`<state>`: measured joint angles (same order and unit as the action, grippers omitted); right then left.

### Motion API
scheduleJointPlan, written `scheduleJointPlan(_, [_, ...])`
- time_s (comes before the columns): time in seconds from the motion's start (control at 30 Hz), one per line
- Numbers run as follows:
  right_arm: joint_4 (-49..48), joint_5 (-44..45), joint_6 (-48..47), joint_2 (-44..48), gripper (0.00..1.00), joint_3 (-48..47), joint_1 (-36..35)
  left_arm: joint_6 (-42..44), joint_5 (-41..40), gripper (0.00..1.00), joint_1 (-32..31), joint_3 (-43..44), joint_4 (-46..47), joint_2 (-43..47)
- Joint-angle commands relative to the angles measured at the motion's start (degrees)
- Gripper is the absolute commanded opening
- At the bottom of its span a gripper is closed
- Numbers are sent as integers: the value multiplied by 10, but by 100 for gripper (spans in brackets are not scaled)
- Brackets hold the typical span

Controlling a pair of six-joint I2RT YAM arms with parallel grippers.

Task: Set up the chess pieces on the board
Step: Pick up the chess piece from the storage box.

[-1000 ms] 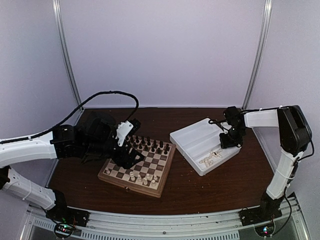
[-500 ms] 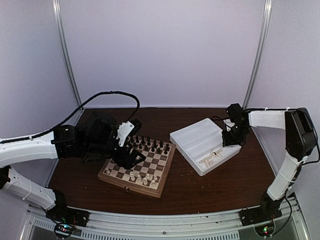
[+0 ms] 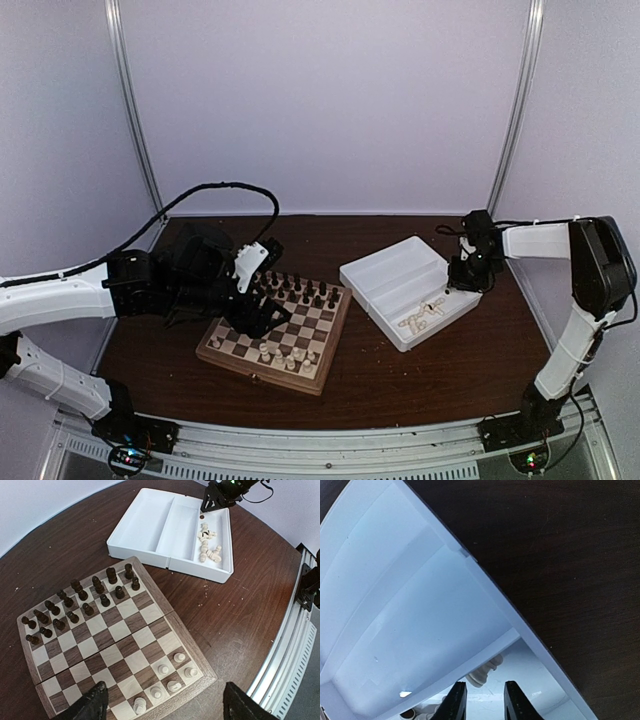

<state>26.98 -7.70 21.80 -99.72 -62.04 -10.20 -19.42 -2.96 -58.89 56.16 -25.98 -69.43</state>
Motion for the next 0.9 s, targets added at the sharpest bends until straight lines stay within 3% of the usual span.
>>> scheduleJointPlan(0.0, [-57,-39,59,-6,29,22,12,-4,1,79,-2,11,18,5])
scheduleJointPlan(0.37, [-44,-45,65,-39,33,7,12,0,-4,79,-1,7,15,10])
scheduleJointPlan(0.6, [-1,32,65,-34,33,-7,12,1,-4,79,-2,7,17,10])
scheduleJointPlan(0.87, [42,68,62,-46,28,-39,12,1,-5,79,-1,7,16,9])
